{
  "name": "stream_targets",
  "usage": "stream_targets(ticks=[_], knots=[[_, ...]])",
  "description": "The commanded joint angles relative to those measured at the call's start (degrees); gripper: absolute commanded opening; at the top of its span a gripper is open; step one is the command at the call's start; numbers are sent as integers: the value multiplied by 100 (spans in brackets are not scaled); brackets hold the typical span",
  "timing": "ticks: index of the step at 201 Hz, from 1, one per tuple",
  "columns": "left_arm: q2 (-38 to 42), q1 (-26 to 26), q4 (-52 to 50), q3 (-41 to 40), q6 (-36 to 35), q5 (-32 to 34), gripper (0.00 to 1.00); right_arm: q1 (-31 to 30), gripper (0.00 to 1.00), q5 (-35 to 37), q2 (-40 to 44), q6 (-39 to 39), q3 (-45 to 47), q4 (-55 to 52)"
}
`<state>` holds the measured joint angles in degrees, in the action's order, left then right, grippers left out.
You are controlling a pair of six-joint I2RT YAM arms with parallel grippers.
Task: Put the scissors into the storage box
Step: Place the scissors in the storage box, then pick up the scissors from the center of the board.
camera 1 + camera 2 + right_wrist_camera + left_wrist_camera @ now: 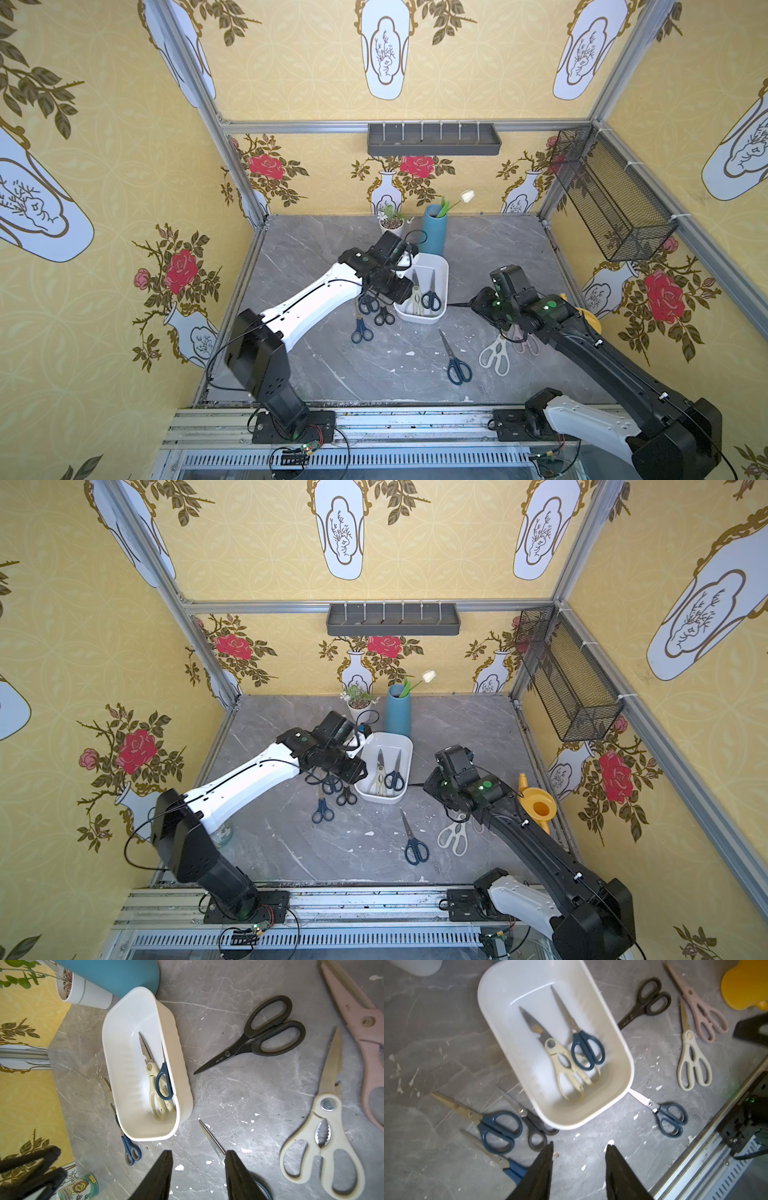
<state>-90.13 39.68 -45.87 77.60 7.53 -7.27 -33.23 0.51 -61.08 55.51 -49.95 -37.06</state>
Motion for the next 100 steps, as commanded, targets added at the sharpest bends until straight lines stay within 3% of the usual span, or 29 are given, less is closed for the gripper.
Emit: stream_targets(ticks=[1,19,38,73,87,100], knots=[[503,-499,-116,-880,-193,108,45,4,47,28,-11,79,48,423],[788,-971,-164,-1521,-145,101,44,7,47,13,-73,120,96,615],[850,-1041,-171,-1966,-253,252,44,-2,47,13,-181,165,89,767],[347,-1156,-422,-1783,-482,336,42,-166,47,87,-333,267,3,937],[92,-1340,-721,-1603,-1069,-104,42,-285,47,211,-367,301,-72,891],[26,-1356,-785,-1575,-1752,84,42,-403,47,339,-365,354,-96,841]])
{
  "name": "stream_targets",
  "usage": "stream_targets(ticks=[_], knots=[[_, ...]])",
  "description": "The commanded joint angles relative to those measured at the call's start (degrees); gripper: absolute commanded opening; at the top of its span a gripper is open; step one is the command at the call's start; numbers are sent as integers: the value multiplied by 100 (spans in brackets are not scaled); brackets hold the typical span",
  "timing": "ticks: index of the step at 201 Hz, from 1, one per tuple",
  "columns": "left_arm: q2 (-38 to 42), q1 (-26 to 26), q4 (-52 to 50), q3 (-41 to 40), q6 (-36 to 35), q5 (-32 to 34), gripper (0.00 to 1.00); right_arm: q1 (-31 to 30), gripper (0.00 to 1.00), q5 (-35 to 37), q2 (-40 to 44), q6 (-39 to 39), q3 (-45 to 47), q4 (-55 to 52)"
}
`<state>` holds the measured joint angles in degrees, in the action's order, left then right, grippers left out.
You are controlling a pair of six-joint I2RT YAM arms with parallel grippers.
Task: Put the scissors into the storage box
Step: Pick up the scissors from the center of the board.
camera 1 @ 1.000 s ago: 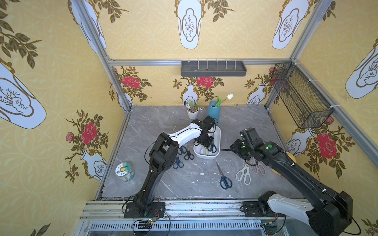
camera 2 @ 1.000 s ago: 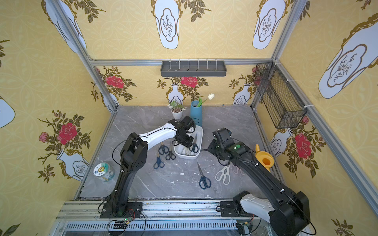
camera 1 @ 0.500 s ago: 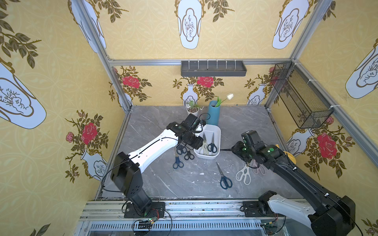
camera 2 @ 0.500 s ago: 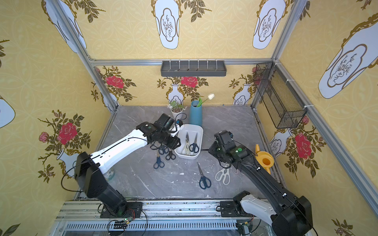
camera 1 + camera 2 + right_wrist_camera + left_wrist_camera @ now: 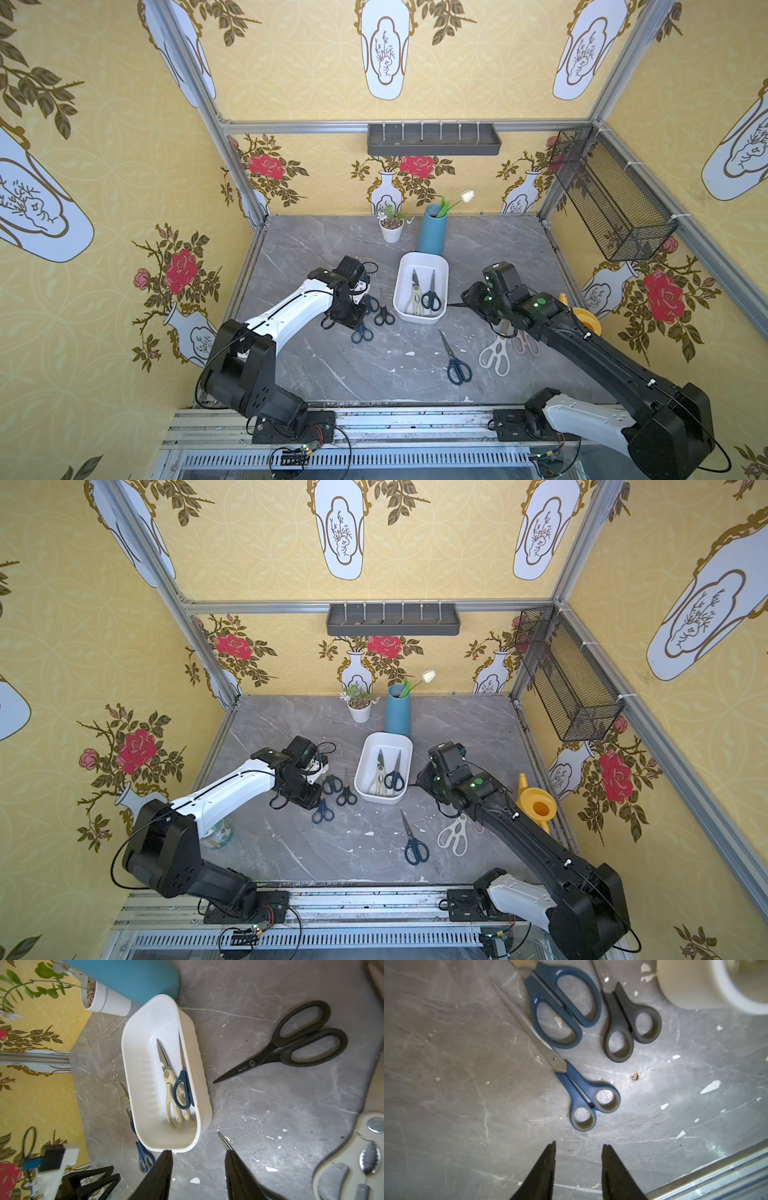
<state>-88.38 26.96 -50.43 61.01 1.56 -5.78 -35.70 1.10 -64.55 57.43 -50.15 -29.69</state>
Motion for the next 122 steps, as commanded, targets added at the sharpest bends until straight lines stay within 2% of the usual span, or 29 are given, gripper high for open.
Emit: stream_targets(ticks=[1,18,35,62,122], knots=[[-147,-80,-327,81,-1205,-55,42,-165,47,287,-11,171,-75,104],[-4,-118,22,-236,-1817,247,42,-269,47,427,15,270,-37,106],[19,-138,257,-485,-1979,163,42,-349,47,507,24,360,17,150],[-183,-134,379,-573,-1884,-312,42,-453,48,623,-26,427,-35,155],[-758,-138,925,-591,-1604,-221,41,-529,48,721,-129,434,-228,0]])
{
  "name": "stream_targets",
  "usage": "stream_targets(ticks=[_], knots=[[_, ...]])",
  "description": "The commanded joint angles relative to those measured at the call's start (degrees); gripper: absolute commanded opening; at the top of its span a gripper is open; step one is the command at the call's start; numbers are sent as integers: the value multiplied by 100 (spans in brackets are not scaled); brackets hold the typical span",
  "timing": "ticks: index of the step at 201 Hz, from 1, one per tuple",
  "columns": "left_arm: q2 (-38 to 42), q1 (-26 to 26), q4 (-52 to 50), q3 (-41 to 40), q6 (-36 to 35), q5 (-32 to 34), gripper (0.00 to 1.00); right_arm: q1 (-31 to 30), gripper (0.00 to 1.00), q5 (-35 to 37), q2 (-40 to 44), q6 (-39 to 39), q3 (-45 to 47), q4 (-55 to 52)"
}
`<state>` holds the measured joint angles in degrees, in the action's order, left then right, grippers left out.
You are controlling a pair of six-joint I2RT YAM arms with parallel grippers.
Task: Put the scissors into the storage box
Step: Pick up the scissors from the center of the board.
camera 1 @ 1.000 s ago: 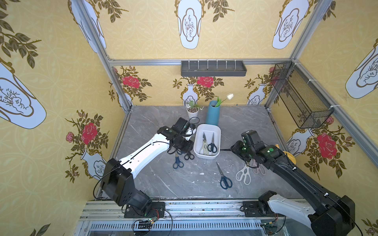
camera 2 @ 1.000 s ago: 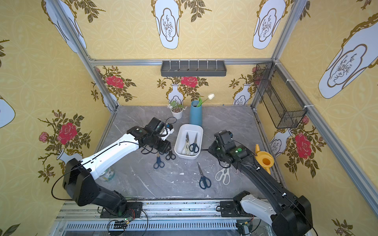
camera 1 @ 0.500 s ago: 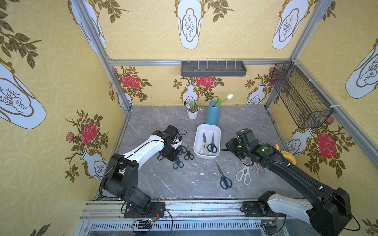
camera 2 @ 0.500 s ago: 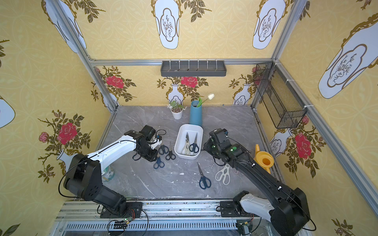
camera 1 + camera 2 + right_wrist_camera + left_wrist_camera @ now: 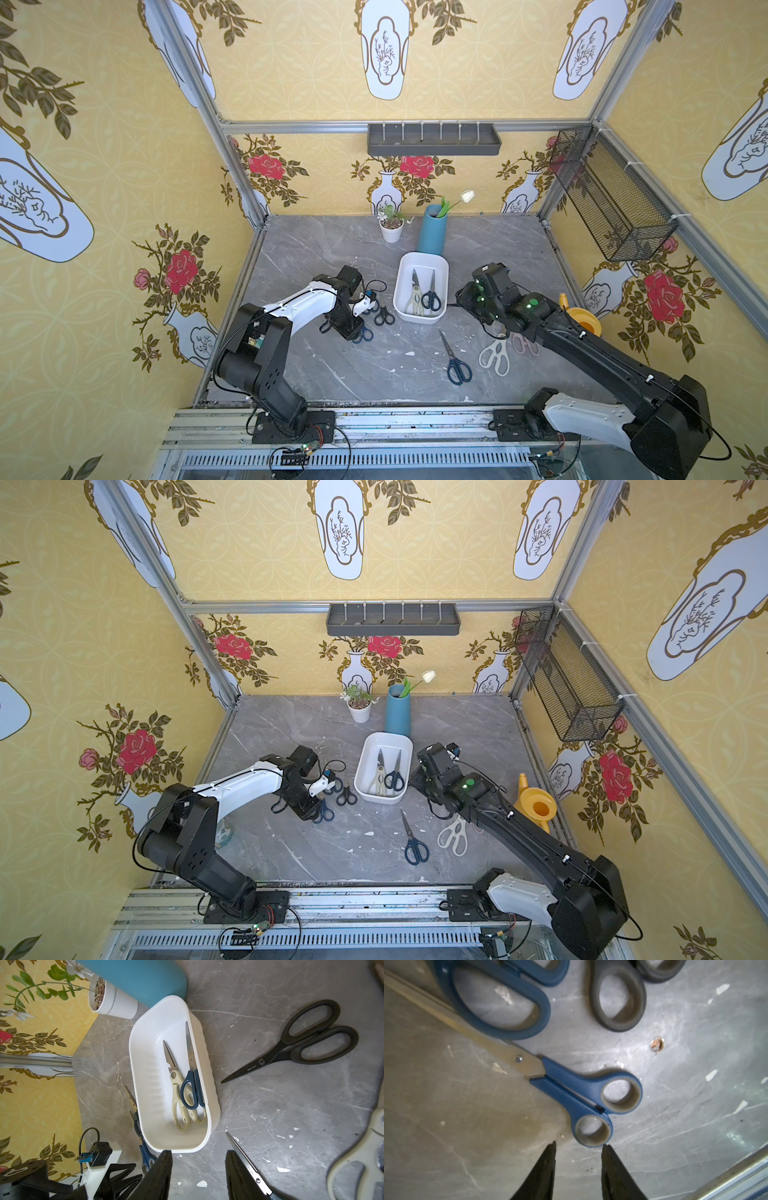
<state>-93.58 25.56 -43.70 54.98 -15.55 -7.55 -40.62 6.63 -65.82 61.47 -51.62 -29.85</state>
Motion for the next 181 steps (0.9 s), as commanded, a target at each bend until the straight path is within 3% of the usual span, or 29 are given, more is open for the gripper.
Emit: stream_targets(ticks=[1,69,129,181], knots=[[-248,1,250,12,111,-40,41,-40,48,170,3,35,-83,15],[-407,10,346,-135,36,150,28,-36,48,189,9,93,-12,53],[-555,-7,182,6,-316,720,0,-7,48,281,-93,23,-112,106],[-303,-517,20,92,-756,536,0,77,48,294,-133,-21,-80,219]])
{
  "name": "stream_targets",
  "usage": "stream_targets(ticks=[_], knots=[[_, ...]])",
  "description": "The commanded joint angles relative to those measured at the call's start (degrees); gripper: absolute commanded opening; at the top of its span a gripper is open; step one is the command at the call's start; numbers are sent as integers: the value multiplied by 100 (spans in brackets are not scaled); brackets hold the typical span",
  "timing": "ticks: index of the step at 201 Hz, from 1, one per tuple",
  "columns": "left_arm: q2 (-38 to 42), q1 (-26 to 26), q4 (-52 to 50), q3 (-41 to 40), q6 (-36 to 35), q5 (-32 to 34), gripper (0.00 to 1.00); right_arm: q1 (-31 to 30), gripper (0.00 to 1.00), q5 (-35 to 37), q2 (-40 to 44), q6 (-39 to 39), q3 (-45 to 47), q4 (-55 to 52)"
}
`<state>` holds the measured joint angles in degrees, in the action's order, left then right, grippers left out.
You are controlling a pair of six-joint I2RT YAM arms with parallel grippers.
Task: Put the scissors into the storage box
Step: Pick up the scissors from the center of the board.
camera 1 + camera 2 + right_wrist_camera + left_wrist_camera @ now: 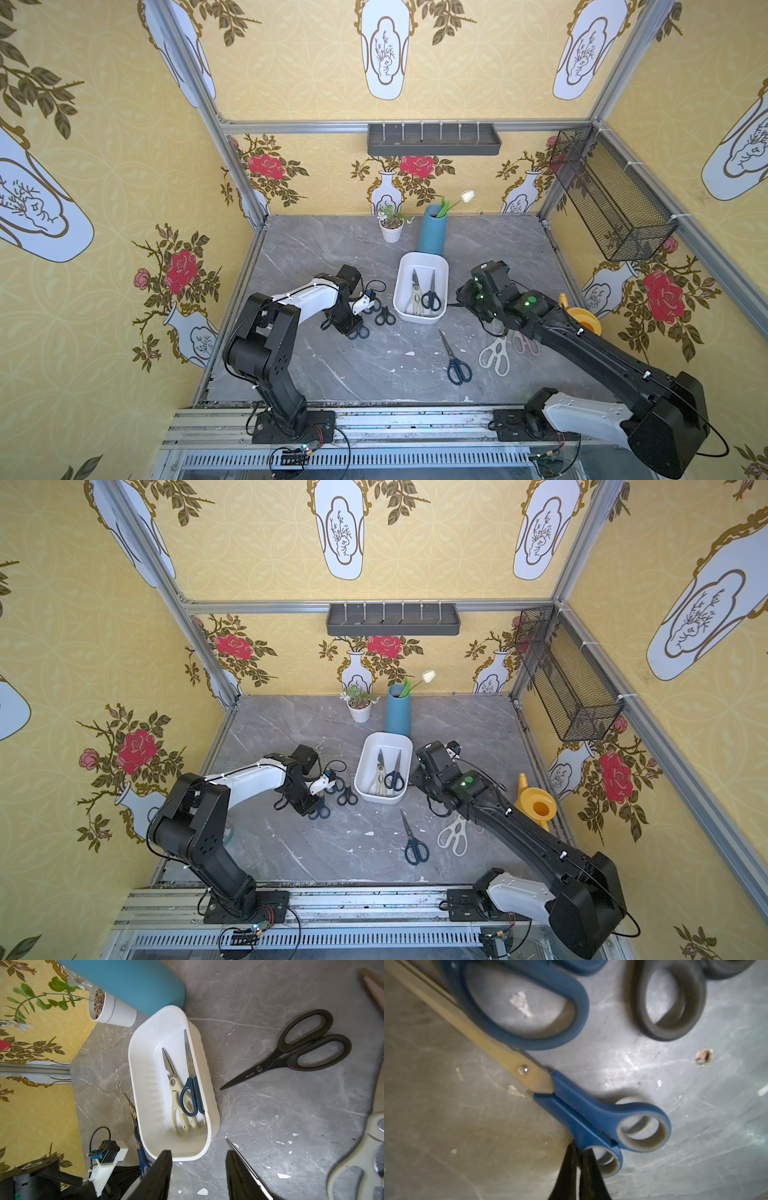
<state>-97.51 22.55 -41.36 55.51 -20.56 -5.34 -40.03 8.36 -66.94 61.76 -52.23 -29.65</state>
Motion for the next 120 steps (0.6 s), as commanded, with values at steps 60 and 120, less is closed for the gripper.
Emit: stream_targets(ticks=[60,120], knots=[[1219,-535,-773,333,-45,-24,0,100,48,45,16,-30,143,357],[1128,195,-1192,1621,679,-771,0,301,48,-274,-45,-76,118,399]])
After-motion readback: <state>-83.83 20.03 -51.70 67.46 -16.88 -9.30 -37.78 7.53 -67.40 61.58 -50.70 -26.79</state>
